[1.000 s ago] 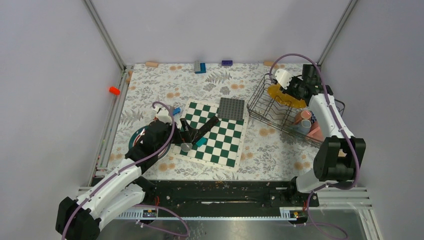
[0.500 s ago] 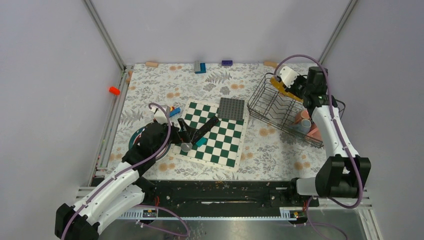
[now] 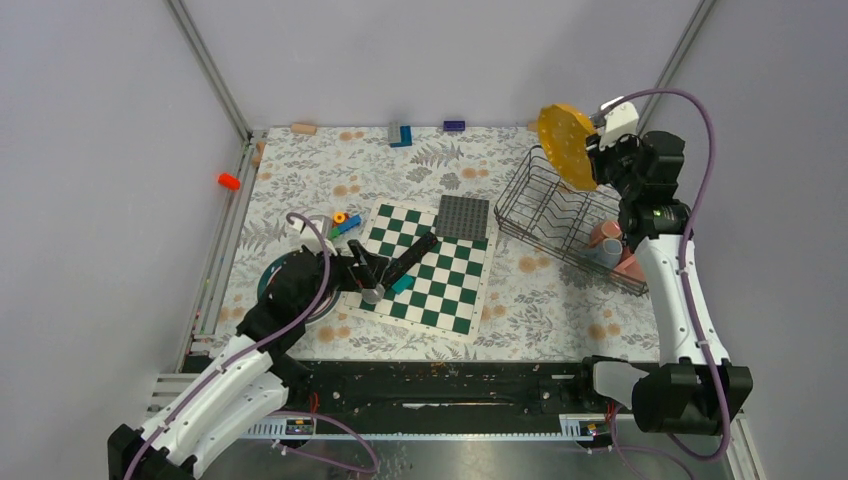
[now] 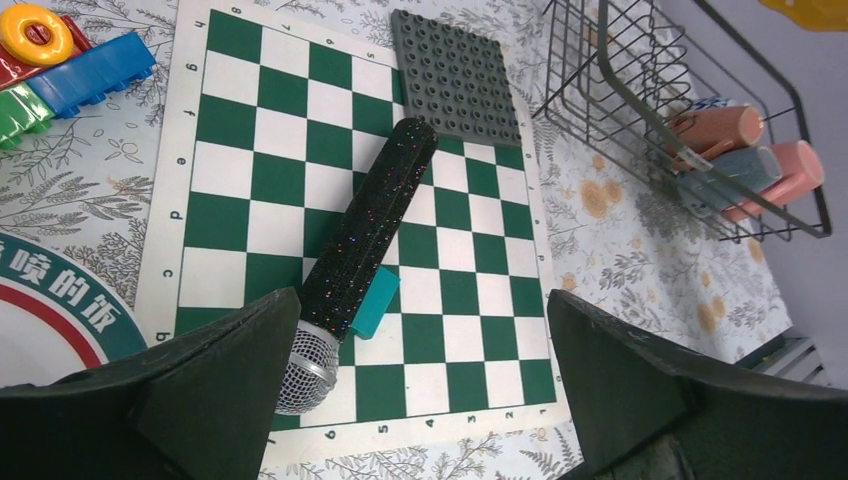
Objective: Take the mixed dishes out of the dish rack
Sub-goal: Pick up the plate from the dish rack.
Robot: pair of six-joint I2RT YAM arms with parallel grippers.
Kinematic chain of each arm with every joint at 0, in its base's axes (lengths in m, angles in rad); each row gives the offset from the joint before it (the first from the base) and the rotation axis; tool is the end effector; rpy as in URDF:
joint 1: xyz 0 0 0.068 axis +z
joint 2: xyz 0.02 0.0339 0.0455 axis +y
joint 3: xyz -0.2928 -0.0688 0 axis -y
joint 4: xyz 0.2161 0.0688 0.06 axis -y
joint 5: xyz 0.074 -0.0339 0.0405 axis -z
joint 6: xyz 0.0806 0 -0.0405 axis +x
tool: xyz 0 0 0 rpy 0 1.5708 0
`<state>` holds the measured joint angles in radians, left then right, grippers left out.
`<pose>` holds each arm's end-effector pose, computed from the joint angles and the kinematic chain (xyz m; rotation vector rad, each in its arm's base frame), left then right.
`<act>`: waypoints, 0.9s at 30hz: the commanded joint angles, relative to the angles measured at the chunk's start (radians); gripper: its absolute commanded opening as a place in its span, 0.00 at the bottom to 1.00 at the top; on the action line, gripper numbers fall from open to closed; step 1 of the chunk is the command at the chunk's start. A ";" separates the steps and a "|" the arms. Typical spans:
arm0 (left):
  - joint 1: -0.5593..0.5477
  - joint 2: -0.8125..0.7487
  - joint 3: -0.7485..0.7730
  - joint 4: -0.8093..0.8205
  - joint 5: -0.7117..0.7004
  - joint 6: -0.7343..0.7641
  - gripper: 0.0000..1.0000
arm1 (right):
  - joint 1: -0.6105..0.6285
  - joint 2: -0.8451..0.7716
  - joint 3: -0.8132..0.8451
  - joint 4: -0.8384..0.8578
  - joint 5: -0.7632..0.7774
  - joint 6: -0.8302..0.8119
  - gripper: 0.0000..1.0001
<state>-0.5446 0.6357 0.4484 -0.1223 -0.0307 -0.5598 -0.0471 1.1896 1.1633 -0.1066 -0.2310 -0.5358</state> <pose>0.1339 -0.0782 0.2590 -0.0366 1.9457 -0.7197 0.2803 0.0053 0.4194 -0.5778 1.6050 -0.2382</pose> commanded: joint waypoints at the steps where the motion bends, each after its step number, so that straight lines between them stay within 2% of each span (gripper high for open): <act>1: 0.002 -0.040 -0.003 0.005 -0.037 -0.061 0.99 | -0.002 -0.086 0.122 0.229 -0.062 0.495 0.00; 4: 0.002 -0.049 0.013 -0.032 -0.096 -0.110 0.99 | -0.001 -0.108 0.106 0.264 -0.092 0.745 0.00; 7: 0.002 -0.052 0.032 -0.047 -0.083 -0.128 0.99 | 0.000 -0.127 0.075 0.277 -0.135 1.009 0.00; 12: 0.002 -0.053 0.036 0.000 -0.046 -0.191 0.99 | 0.022 -0.182 -0.062 0.328 -0.192 1.292 0.00; 15: 0.002 -0.038 0.038 0.042 0.017 -0.229 0.99 | 0.089 -0.244 -0.180 0.338 -0.167 1.372 0.00; 20: 0.002 0.009 0.028 0.160 0.153 -0.282 0.99 | 0.232 -0.323 -0.364 0.324 -0.098 1.398 0.00; 24: 0.002 0.083 -0.040 0.380 0.269 -0.364 0.99 | 0.263 -0.315 -0.532 0.494 -0.174 1.555 0.00; 27: 0.003 0.183 -0.040 0.484 0.362 -0.406 0.99 | 0.267 -0.295 -0.623 0.624 -0.223 1.645 0.00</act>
<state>-0.5442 0.7303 0.4198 0.1165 0.1631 -0.8810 0.2157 0.9100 0.5858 0.1360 -0.3870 0.9028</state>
